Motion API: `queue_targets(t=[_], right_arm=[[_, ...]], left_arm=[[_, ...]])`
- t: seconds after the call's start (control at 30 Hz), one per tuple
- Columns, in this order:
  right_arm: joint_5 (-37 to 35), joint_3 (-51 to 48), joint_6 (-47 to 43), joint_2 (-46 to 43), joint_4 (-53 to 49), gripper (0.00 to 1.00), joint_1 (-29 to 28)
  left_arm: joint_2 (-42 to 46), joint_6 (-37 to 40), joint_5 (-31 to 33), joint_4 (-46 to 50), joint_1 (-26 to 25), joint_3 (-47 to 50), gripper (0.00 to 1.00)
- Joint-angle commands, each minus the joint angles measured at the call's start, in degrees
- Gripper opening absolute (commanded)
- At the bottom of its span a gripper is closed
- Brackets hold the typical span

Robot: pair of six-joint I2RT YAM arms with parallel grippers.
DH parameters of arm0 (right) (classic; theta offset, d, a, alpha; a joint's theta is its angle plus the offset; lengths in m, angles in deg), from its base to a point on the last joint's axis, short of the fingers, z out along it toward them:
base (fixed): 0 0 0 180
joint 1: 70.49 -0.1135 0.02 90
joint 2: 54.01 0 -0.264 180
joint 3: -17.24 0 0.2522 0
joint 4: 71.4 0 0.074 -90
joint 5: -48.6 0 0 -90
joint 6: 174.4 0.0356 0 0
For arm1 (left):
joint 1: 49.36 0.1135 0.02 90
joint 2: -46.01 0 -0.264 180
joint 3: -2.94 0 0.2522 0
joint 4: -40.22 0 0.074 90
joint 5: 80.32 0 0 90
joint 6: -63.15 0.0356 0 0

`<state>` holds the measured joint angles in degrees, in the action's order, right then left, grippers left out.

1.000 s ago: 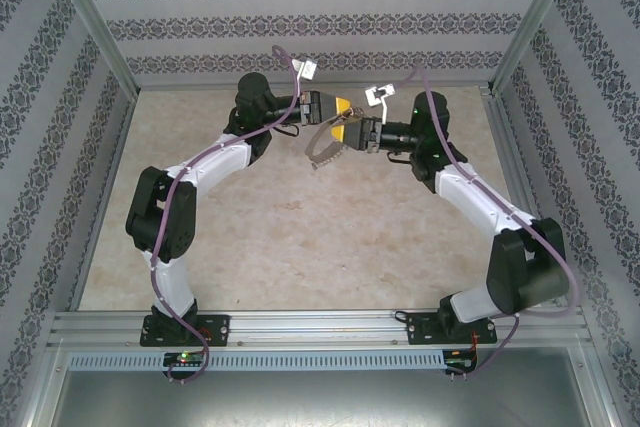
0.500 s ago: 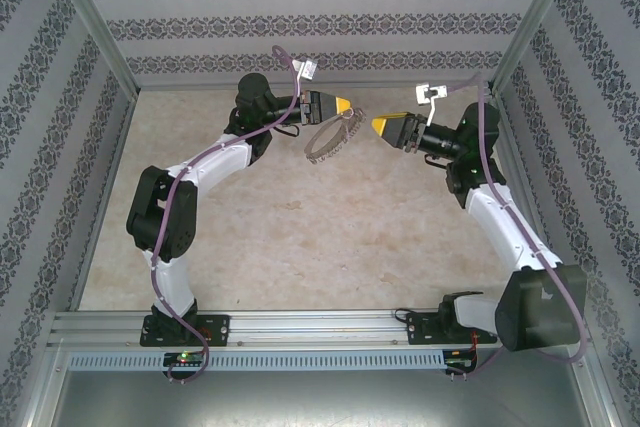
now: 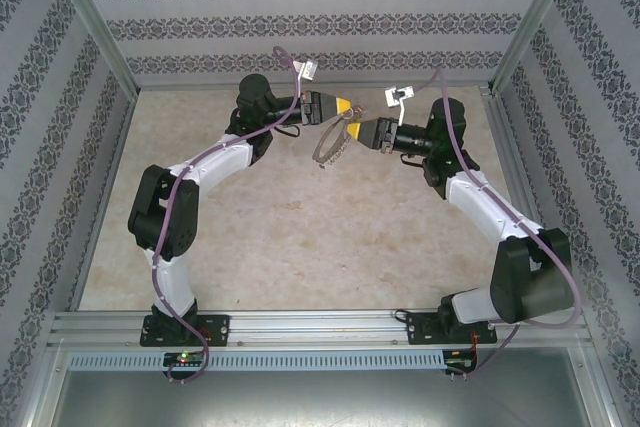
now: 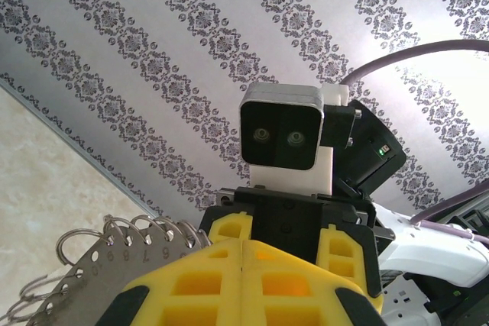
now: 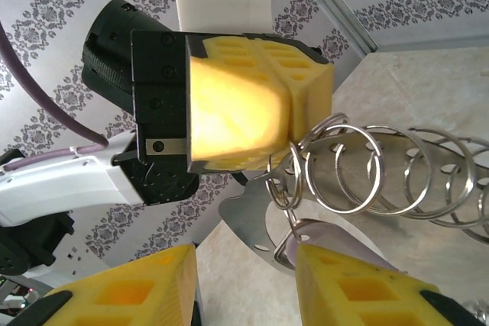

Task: Put the keys on the keyring

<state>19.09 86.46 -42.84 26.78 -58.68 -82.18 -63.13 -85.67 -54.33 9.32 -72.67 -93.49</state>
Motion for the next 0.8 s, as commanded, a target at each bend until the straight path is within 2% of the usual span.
queue_targets(t=[0.0, 0.23, 0.3, 0.47, 0.77], right_arm=[[-0.8, 2.0, -1.5, 0.6, 2.5, 0.39, -0.5], [-2.0, 2.2, -1.8, 1.5, 2.4, 0.36, -0.2], [-1.9, 2.6, -1.7, 1.7, 2.4, 0.29, -0.2], [-0.9, 3.4, -1.7, 2.4, 2.5, 0.01, -1.1], [-2.6, 5.4, -1.6, 3.8, 2.8, 0.0, -3.9]], left_arm=[[0.0, -0.7, 0.5, -4.9, -0.6, -1.1, 0.0], [0.0, -0.9, 0.3, -5.3, -0.5, -1.0, 0.0], [0.0, -1.0, 0.4, -5.3, -0.5, -1.1, 0.0], [0.0, -1.0, 0.8, -5.5, -0.5, -0.7, 0.0], [0.2, -2.2, 1.4, -7.7, -0.5, 1.3, 0.0]])
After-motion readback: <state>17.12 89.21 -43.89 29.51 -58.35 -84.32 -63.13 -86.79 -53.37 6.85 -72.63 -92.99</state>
